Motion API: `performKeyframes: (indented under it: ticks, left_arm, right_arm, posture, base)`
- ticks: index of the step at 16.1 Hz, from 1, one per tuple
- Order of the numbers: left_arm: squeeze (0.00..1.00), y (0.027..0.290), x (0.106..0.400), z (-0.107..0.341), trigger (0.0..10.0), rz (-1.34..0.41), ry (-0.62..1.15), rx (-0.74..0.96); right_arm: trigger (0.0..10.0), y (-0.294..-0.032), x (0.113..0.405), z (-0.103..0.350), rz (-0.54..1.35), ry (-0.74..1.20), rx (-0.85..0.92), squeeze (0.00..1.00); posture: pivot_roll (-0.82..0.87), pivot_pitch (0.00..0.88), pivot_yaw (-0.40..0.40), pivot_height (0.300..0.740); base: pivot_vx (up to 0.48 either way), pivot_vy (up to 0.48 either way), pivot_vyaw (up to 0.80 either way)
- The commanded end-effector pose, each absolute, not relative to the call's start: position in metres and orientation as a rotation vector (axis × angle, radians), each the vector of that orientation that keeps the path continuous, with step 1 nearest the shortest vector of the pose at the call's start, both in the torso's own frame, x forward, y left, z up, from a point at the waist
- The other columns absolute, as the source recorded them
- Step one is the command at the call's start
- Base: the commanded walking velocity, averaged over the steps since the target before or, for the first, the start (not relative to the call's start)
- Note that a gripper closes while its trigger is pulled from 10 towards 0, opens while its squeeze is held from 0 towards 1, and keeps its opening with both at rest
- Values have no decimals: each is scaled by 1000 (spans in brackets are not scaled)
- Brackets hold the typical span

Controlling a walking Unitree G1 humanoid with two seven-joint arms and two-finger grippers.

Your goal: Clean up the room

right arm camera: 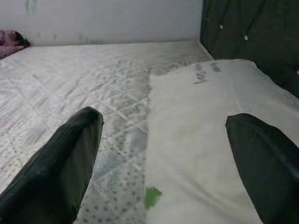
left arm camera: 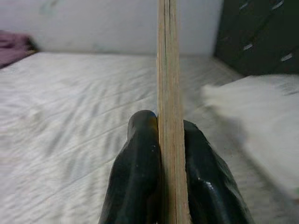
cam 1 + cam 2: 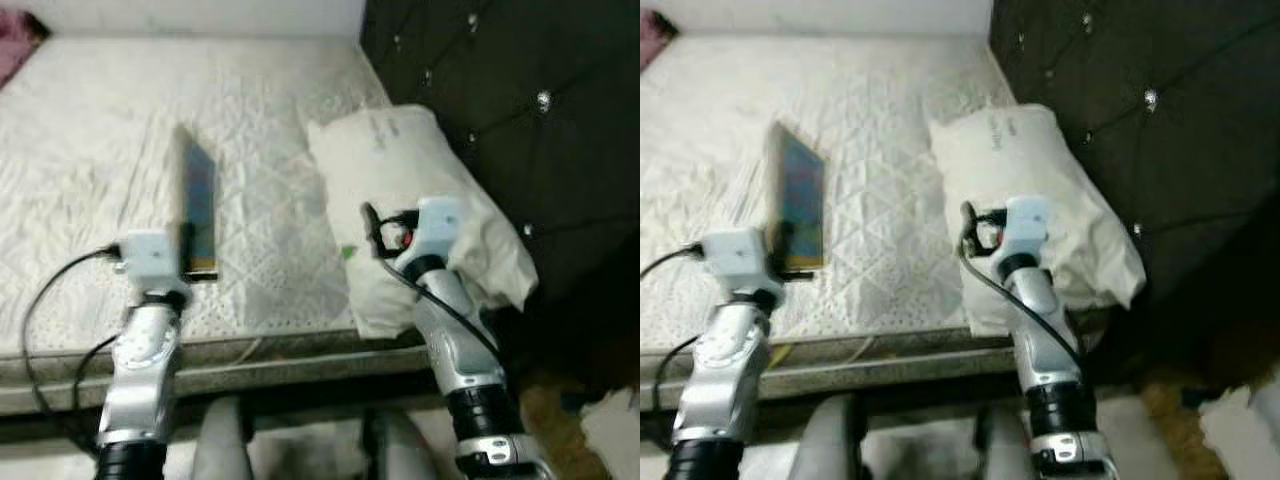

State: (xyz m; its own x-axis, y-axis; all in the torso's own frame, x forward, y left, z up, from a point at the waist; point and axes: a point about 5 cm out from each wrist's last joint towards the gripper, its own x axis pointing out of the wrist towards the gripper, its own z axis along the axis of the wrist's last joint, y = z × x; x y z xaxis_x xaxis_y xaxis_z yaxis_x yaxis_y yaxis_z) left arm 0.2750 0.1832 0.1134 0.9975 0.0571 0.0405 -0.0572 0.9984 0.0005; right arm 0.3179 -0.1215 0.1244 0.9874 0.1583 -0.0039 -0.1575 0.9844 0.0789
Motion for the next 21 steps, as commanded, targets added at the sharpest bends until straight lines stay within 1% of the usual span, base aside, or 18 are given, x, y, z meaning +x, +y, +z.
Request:
performKeyframes:
  ticks: [1, 3, 5, 6, 10, 12, 15, 16, 21]
  left_arm:
    - [0, 173, 278, 120, 10000, 29, -56, -3]
    - [0, 178, 279, 111, 10000, 92, 34, -67]
    - [0, 181, 278, 104, 10000, 133, 99, -154]
    - [0, 181, 278, 103, 10000, 137, 107, -168]
    - [0, 177, 287, 101, 10000, 148, 162, -263]
    - [0, 171, 304, 106, 10000, 120, 183, -287]
    - [0, 173, 318, 112, 10000, 125, 190, -325]
    - [0, 173, 322, 107, 10000, 125, 236, -330]
    - [0, 173, 331, 99, 10000, 117, 296, -362]
  right_arm:
    - [10000, -131, 318, 123, 127, 14, 77, 0]
    - [10000, -132, 318, 123, 130, 14, 84, 0]
    - [10000, -133, 316, 123, 127, 19, 78, 0]
    - [10000, -133, 316, 123, 126, 22, 76, 0]
    - [10000, -136, 313, 121, 122, 39, 78, 0]
    - [10000, -138, 311, 119, 123, 50, 68, 0]
    - [10000, -142, 307, 121, 116, 51, 62, 0]
    - [10000, -144, 306, 124, 110, 41, 54, 0]
    - [10000, -164, 291, 125, 64, 64, 12, 0]
  posture:
    - [-80, 0, -30, 625]
    - [-80, 0, -32, 620]
    - [-80, 0, -37, 590]
    - [-79, 0, -39, 580]
    - [-88, 0, -53, 580]
    - [-95, 0, -61, 580]
    - [-116, 0, -63, 580]
    - [-126, 0, -65, 580]
    - [-175, 8, -87, 580]
  base:
    - [0, 0, 0]
    - [0, 0, 0]
    - [0, 0, 0]
    - [0, 0, 0]
    - [0, 0, 0]
    - [0, 0, 0]
    - [0, 0, 0]
    - [0, 0, 0]
    - [0, 0, 0]
